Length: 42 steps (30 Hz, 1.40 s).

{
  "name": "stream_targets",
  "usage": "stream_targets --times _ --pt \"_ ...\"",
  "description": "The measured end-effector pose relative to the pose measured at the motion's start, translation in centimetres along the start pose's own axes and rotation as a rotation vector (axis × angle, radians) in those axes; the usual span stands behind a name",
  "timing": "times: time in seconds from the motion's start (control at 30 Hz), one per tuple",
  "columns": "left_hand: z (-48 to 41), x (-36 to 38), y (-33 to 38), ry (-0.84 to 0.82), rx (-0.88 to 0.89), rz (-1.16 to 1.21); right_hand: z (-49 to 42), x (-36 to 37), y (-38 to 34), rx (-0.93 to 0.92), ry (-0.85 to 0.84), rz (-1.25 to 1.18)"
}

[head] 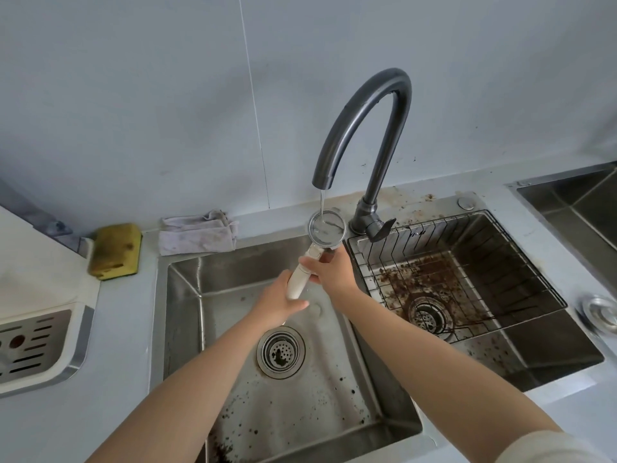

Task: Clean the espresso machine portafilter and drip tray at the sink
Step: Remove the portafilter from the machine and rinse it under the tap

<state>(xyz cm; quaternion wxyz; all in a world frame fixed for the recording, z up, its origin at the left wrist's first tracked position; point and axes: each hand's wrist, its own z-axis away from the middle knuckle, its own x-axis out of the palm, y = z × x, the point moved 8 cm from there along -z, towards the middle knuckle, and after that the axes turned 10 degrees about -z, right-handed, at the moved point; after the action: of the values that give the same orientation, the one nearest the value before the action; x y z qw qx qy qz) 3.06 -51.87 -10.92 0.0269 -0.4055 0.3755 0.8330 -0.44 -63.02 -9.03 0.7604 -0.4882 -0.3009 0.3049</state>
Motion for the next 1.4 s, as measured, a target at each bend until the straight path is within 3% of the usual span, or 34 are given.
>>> stream_targets --times 0.23,0.43,0.87,1.13,1.4 --pt "1.2 -2.1 -2.8 0.087 -0.084 -0.201 0.4 3.0 0.7 0.113 -0.162 -0.133" --pt "2.6 -3.2 -4.0 0.059 -0.106 -0.214 0.9 4.8 1.9 0.225 -0.216 -0.260" --pt "5.5 0.3 -3.5 -0.253 -0.181 0.329 3.1 3.7 4.4 0.409 -0.076 -0.182" --pt "5.7 2.6 -1.9 -0.328 -0.088 0.430 3.5 1.2 3.7 0.311 -0.007 0.011" --pt "5.1 3.4 -0.9 -0.264 -0.022 0.376 3.3 0.1 2.5 0.147 0.006 0.141"
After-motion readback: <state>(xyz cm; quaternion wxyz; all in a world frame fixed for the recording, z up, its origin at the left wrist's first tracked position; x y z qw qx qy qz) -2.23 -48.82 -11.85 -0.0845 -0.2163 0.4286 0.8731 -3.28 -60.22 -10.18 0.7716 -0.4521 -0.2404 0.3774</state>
